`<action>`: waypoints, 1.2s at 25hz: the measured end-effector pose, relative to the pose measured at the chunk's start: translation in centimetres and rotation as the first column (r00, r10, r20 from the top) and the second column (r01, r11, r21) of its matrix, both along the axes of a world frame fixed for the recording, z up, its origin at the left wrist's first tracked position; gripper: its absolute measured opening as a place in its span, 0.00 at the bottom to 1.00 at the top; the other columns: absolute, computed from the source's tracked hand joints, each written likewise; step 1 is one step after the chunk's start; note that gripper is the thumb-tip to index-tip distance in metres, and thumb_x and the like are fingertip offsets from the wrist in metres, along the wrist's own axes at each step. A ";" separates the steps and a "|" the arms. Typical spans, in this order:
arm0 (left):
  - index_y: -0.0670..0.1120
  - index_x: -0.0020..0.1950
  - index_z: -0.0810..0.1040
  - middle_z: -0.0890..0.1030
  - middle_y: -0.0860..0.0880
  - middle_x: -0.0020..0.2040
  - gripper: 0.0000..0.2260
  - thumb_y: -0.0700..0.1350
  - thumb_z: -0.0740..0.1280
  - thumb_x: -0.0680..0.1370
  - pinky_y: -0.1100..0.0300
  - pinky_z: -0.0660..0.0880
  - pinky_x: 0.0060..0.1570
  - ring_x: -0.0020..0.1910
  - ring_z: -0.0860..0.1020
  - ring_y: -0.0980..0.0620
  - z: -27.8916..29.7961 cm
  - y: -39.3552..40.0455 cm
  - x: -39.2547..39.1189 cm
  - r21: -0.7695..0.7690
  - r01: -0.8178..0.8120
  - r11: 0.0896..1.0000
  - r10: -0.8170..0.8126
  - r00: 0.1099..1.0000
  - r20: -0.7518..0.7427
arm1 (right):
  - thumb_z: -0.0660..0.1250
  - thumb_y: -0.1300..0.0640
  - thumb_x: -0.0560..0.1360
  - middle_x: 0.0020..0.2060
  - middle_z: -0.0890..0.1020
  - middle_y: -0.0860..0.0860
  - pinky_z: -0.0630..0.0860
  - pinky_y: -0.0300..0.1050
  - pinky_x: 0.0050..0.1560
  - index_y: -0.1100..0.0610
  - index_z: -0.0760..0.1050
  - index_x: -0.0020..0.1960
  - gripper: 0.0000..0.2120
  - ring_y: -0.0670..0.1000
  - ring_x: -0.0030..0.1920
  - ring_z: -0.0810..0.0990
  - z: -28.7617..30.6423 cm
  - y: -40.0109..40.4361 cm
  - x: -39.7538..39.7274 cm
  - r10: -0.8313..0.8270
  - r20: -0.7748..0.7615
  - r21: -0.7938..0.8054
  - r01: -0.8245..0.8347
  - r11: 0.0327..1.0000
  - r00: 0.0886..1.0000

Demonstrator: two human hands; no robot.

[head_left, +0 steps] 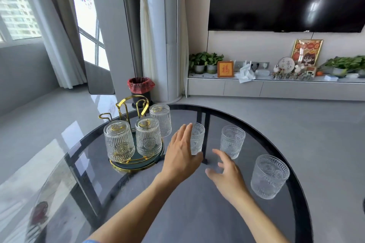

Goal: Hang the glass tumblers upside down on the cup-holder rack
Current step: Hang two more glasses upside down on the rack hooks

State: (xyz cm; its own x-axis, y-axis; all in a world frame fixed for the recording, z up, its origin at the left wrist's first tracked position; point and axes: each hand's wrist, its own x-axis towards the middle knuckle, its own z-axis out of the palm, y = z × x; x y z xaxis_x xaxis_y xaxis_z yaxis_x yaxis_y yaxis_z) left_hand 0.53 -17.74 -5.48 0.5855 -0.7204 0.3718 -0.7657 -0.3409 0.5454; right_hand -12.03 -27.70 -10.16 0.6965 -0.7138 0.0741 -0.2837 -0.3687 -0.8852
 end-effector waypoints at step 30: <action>0.54 0.73 0.64 0.77 0.56 0.62 0.42 0.59 0.80 0.63 0.62 0.75 0.57 0.57 0.78 0.61 10.5 9.0 8.5 -0.264 0.198 0.944 -0.258 0.941 -0.217 | 0.69 0.46 0.73 0.53 0.83 0.66 0.84 0.53 0.43 0.54 0.68 0.68 0.26 0.64 0.45 0.84 14.2 4.9 9.5 -0.082 0.540 0.763 -0.447 0.467 0.837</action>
